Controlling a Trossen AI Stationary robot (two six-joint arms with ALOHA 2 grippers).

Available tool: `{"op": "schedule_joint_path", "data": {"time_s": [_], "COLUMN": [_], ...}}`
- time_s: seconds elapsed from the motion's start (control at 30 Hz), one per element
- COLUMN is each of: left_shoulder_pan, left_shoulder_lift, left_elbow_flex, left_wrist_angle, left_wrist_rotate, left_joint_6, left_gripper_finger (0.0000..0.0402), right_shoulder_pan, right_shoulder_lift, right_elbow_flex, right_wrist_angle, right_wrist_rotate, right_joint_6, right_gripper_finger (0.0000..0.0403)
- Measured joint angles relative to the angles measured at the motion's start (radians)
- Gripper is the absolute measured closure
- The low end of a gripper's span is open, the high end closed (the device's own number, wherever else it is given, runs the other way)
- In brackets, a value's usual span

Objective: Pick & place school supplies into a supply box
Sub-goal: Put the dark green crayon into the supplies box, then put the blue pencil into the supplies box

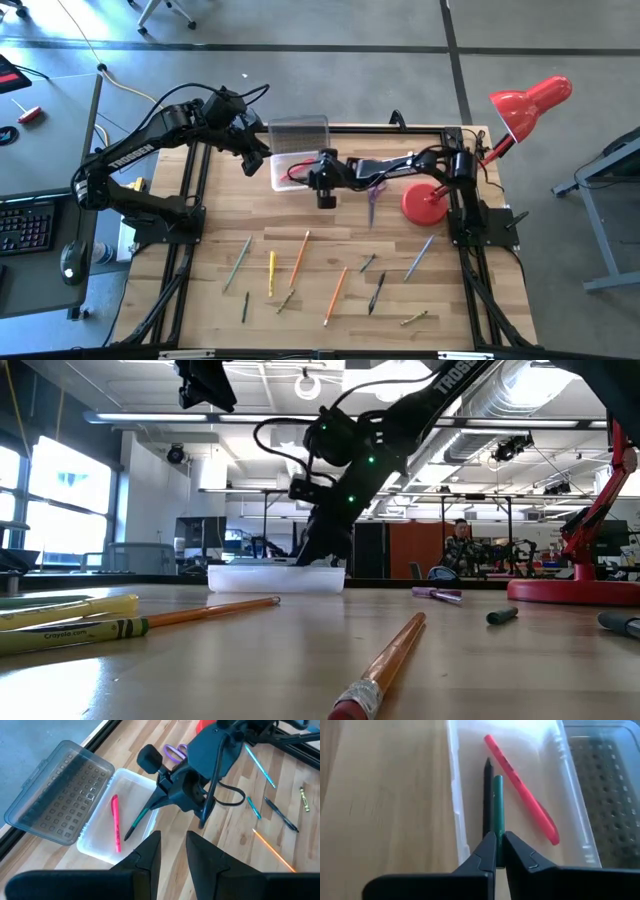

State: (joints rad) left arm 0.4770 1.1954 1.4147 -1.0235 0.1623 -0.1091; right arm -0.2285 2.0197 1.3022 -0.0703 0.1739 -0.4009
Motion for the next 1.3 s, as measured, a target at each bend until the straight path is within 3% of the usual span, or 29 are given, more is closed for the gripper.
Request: {"op": "schedule_joint_path", "data": {"time_s": [0.3,0.57,0.77,0.9,1.0,1.13,1.3], "left_shoulder_pan": [0.0,0.0,-0.001,-0.001,-0.002,0.0,0.0], "left_shoulder_lift": [0.0,0.0,0.0,0.0,0.0,0.0,0.0], "left_elbow_flex": [0.0,0.0,0.0,0.0,-0.001,-0.002,-0.002], "left_wrist_angle": [0.001,-0.001,-0.005,-0.016,-0.032,-0.027,-0.027], "left_wrist_rotate": [0.0,0.0,-0.036,-0.041,-0.045,-0.049,-0.051], "left_joint_6": [0.0,0.0,-0.001,-0.001,-0.001,-0.001,-0.011], "left_gripper_finger": [0.0282,0.0282,0.0282,0.0282,0.0282,0.0282,0.0282], "right_shoulder_pan": [-0.005,0.098,0.297,0.449,0.524,0.602,0.716], "right_shoulder_lift": [0.0,-0.081,-0.272,-0.4,-0.471,-0.512,-0.534], "right_elbow_flex": [-0.024,-0.015,-0.014,-0.013,-0.016,-0.1,-0.279], "right_wrist_angle": [0.016,0.013,-0.229,-0.468,-0.7,-0.745,-0.758], "right_wrist_rotate": [0.012,0.237,0.206,0.238,0.114,-0.155,-0.213], "right_joint_6": [-0.055,-0.124,-0.113,0.009,0.148,0.338,0.453], "right_gripper_finger": [0.0351,0.0328,0.034,0.0347,0.0347,0.035,0.0363]}}
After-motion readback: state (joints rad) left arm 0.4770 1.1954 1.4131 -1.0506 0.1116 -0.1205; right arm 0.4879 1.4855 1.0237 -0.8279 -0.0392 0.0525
